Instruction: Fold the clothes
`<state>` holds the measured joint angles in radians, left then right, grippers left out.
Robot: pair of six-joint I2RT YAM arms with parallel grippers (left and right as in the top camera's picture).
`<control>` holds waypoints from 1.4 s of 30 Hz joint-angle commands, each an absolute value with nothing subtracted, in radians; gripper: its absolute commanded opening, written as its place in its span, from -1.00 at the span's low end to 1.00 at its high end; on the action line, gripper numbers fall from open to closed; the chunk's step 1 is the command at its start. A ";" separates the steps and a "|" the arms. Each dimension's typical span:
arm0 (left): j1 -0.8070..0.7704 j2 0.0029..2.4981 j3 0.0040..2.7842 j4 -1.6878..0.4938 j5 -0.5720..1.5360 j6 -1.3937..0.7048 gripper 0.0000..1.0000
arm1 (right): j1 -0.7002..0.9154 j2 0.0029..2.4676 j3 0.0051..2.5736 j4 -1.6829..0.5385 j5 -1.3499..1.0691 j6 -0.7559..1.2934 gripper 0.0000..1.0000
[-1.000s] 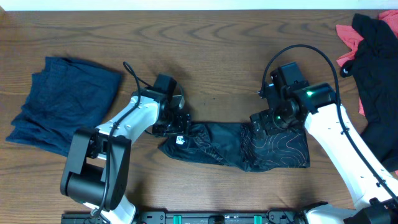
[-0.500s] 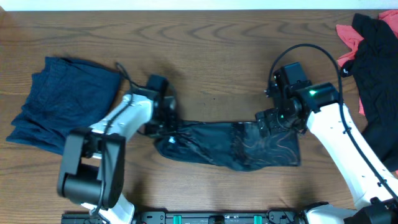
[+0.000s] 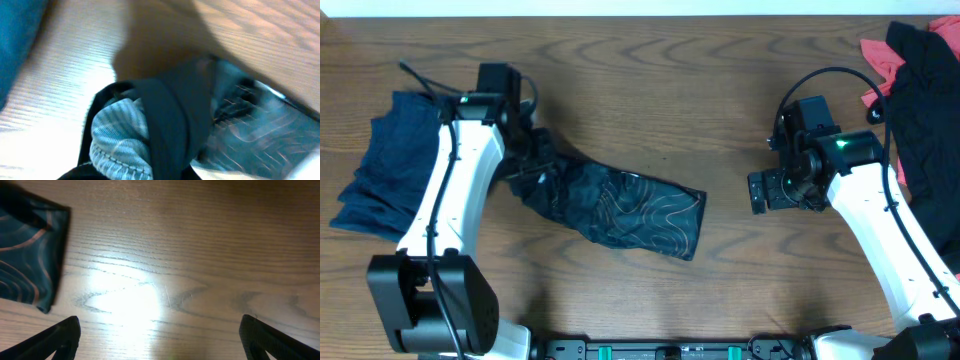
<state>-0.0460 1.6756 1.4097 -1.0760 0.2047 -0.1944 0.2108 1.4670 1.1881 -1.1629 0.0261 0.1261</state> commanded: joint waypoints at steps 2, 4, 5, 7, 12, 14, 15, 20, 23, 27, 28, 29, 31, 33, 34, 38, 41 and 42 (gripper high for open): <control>-0.177 1.666 1.473 -1.096 0.327 -0.197 -0.87 | 0.201 1.466 1.191 -1.163 0.042 0.141 0.98; -0.265 1.673 1.471 -1.091 0.329 -0.216 -0.86 | 0.201 1.466 1.191 -1.164 0.042 0.141 0.98; -0.306 1.678 1.471 -1.092 0.329 -0.229 -0.86 | 0.201 1.466 1.191 -1.164 0.042 0.141 0.99; -0.382 1.693 1.471 -1.092 0.329 -0.249 -0.85 | 0.201 1.466 1.191 -1.164 0.042 0.140 0.98; -0.552 1.758 1.470 -1.091 0.296 -0.283 -0.84 | 0.201 1.466 1.191 -1.164 0.041 0.133 0.98; -0.598 1.787 1.470 -1.083 0.290 -0.294 -0.83 | 0.201 1.466 1.191 -1.164 0.042 0.133 0.98; -0.614 1.798 1.470 -1.079 0.290 -0.294 -0.80 | 0.201 1.466 1.191 -1.164 0.042 0.130 0.98; -0.669 1.818 1.470 -1.044 0.291 -0.294 -0.11 | 0.201 1.466 1.191 -1.163 0.041 0.121 0.99; -0.675 1.804 1.471 -1.023 0.290 -0.252 0.12 | 0.201 1.466 1.191 -1.164 0.041 0.122 0.98; -0.615 1.737 1.473 -1.049 0.191 -0.210 0.14 | 0.202 1.466 1.191 -1.164 -0.015 0.103 0.99; -0.586 1.712 1.473 -1.053 0.165 -0.210 0.15 | 0.203 1.466 1.191 -1.162 -0.058 0.078 0.98; -0.557 1.691 1.473 -1.053 0.154 -0.211 0.20 | 0.206 1.466 1.191 -1.159 -0.115 0.042 0.98; -0.485 1.654 1.473 -1.045 0.152 -0.211 0.28 | 0.221 1.466 1.191 -1.150 -0.221 -0.019 0.98; -0.413 1.637 1.473 -1.038 0.152 -0.211 0.29 | 0.245 1.467 1.190 -1.137 -0.289 -0.052 0.98; -0.383 1.637 1.473 -1.035 0.152 -0.212 0.32 | 0.259 1.469 1.189 -1.131 -0.318 -0.062 0.99; -0.289 1.661 1.466 -1.027 0.152 -0.211 0.40 | 0.346 1.501 1.187 -1.100 -0.408 -0.088 0.99; -0.237 1.692 1.456 -1.023 0.152 -0.211 0.40 | 0.435 1.556 1.187 -1.081 -0.413 -0.088 0.98; -0.224 1.703 1.455 -1.024 0.152 -0.211 0.41 | 0.464 1.576 1.187 -1.071 -0.413 -0.087 0.99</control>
